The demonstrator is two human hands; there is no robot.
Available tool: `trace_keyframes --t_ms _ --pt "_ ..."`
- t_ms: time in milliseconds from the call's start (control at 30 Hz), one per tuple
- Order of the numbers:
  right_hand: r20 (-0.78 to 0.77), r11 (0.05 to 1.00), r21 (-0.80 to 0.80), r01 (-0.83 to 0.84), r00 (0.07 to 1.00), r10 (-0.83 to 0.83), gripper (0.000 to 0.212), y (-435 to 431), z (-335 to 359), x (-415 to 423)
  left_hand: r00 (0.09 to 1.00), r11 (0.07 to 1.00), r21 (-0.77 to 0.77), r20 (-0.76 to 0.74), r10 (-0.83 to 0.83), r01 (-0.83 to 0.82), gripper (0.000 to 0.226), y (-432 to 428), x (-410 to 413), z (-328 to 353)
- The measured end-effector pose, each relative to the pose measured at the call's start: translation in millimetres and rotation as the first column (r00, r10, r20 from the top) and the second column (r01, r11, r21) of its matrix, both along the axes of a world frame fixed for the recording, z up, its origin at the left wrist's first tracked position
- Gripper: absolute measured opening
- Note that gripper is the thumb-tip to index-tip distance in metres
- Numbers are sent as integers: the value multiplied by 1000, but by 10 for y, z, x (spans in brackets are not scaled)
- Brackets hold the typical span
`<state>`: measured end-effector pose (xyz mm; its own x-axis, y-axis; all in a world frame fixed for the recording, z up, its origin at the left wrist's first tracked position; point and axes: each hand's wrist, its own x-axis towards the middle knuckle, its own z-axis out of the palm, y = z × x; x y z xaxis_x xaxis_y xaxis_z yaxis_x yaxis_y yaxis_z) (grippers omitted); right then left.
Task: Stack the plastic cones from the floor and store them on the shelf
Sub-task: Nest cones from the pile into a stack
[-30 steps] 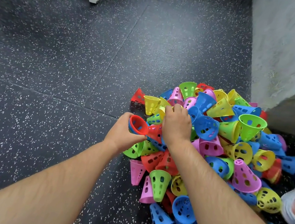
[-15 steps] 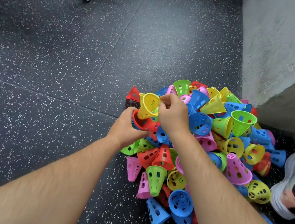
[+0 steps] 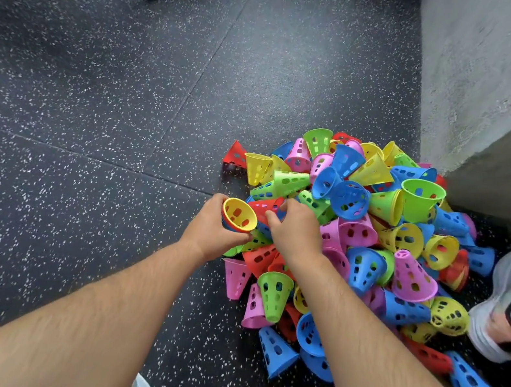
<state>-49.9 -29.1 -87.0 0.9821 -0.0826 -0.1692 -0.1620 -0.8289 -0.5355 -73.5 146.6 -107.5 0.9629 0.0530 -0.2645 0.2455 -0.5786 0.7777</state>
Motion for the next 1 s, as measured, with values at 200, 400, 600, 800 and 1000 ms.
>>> trace_keyframes --t_ms 200,400,600,800,1000 --pt "-50 999 -26 -37 998 36 23 112 -90 41 999 999 40 -15 -28 29 64 -12 39 -15" --pt "15 999 37 -35 999 34 22 145 -50 8 1000 999 40 -19 -24 25 62 24 18 -76" --pt "212 983 155 -99 975 65 19 81 -13 -87 999 999 38 -36 -12 13 63 46 20 -80" --pt "270 942 275 -191 956 114 23 -1 48 -203 999 999 42 -43 -18 20 61 51 7 -37" --pt "173 901 243 -361 930 325 22 42 2 -404 1000 999 42 -4 -20 21 56 75 -52 14"
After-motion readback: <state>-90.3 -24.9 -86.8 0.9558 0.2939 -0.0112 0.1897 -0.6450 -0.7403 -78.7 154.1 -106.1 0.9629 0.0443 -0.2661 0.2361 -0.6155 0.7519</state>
